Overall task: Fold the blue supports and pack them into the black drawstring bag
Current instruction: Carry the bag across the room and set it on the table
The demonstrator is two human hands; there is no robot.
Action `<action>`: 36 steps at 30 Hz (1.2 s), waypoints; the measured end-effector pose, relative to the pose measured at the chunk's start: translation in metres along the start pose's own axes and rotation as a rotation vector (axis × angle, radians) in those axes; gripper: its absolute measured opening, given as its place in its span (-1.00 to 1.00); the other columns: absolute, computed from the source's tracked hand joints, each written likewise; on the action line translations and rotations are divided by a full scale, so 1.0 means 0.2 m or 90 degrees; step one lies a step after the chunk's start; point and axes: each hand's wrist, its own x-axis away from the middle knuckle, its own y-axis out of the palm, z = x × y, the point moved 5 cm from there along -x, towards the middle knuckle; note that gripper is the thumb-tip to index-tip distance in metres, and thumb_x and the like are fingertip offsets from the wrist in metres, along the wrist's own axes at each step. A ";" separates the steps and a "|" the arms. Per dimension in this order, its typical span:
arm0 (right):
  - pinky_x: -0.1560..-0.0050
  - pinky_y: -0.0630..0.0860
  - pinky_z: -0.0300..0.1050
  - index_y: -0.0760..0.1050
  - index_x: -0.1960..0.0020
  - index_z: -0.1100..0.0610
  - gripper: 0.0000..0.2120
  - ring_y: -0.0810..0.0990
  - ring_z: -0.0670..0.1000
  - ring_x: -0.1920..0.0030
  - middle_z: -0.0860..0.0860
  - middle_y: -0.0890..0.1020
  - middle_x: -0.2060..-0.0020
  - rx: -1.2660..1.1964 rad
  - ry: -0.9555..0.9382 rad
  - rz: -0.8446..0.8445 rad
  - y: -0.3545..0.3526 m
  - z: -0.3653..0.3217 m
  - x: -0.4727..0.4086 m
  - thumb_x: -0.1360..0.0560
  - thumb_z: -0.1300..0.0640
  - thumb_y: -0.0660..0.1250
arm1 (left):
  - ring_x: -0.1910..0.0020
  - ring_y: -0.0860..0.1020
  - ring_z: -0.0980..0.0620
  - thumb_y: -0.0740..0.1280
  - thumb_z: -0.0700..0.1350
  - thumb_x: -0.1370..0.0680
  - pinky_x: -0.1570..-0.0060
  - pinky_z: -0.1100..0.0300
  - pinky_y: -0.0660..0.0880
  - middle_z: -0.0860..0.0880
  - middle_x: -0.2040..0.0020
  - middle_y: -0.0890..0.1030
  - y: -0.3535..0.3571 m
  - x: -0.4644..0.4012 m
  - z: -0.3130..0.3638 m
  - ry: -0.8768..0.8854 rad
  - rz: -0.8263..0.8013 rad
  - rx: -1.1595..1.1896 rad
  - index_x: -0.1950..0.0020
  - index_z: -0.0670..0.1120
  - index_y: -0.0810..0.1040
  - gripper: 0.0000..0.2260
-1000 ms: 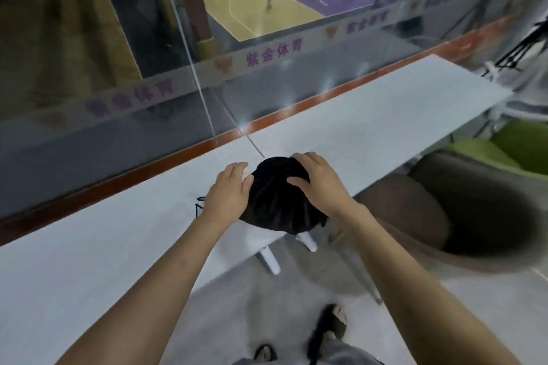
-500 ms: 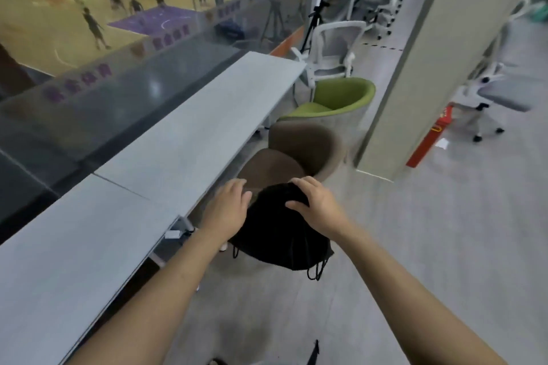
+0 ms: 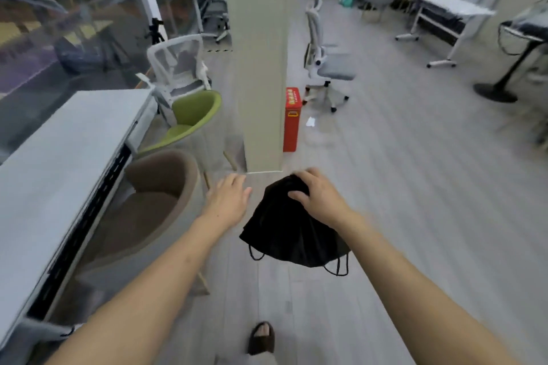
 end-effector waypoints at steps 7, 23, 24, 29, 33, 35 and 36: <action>-0.25 0.34 -0.19 0.48 -0.43 0.10 -0.56 0.51 0.11 -0.29 0.06 0.51 -0.25 -0.008 0.122 0.090 -0.54 0.71 -0.32 -0.58 0.04 0.42 | -0.36 0.41 -0.14 0.05 0.14 -0.70 -0.24 -0.13 0.45 -0.03 -0.42 0.40 0.12 -0.80 0.75 0.133 -0.035 -0.058 -0.46 -0.03 0.38 -0.59; -0.25 0.40 -0.07 0.51 -0.38 0.02 -0.60 0.49 0.09 -0.32 0.02 0.58 -0.26 0.054 0.282 0.242 -1.89 2.08 -1.42 -0.57 -0.04 0.39 | -0.34 0.42 -0.15 0.05 0.13 -0.70 -0.21 -0.11 0.44 -0.04 -0.39 0.44 0.21 -2.83 2.30 0.330 -0.039 -0.092 -0.44 -0.04 0.40 -0.59; -0.26 0.44 -0.03 0.52 -0.37 0.02 -0.60 0.51 0.10 -0.31 0.02 0.59 -0.23 0.060 0.282 0.246 -1.97 2.17 -1.50 -0.57 -0.06 0.39 | -0.34 0.42 -0.15 0.05 0.13 -0.70 -0.19 -0.10 0.44 -0.05 -0.38 0.45 0.21 -2.93 2.39 0.336 -0.040 -0.095 -0.43 -0.04 0.40 -0.60; -0.19 0.38 -0.10 0.56 -0.32 0.08 -0.67 0.52 0.11 -0.27 0.08 0.61 -0.21 0.051 0.261 0.270 -2.34 2.63 -1.96 -0.59 0.03 0.39 | -0.33 0.42 -0.15 0.04 0.11 -0.70 -0.15 -0.09 0.42 -0.05 -0.35 0.47 0.26 -3.55 2.81 0.339 -0.008 -0.099 -0.40 -0.04 0.42 -0.62; -0.11 0.34 -0.16 0.59 -0.27 0.10 -0.72 0.55 0.11 -0.21 0.07 0.64 -0.15 0.030 0.231 0.282 -2.62 2.99 -2.34 -0.58 0.08 0.42 | -0.30 0.47 -0.16 0.03 0.12 -0.70 -0.13 -0.10 0.42 -0.08 -0.34 0.48 0.34 -4.02 3.09 0.314 -0.019 -0.103 -0.39 -0.04 0.40 -0.62; -0.10 0.34 -0.14 0.59 -0.24 0.09 -0.74 0.55 0.11 -0.20 0.06 0.63 -0.12 0.030 0.219 0.267 -2.75 3.16 -2.54 -0.57 0.08 0.42 | -0.26 0.51 -0.17 0.01 0.12 -0.71 -0.09 -0.08 0.43 -0.10 -0.31 0.50 0.38 -4.24 3.19 0.288 -0.036 -0.091 -0.39 -0.04 0.39 -0.62; -0.10 0.36 -0.12 0.59 -0.23 0.08 -0.75 0.55 0.11 -0.20 0.05 0.63 -0.11 0.033 0.212 0.261 -2.82 3.24 -2.64 -0.57 0.07 0.42 | -0.25 0.52 -0.17 0.01 0.12 -0.71 -0.09 -0.08 0.44 -0.10 -0.30 0.51 0.38 -4.36 3.25 0.277 -0.038 -0.083 -0.39 -0.04 0.39 -0.62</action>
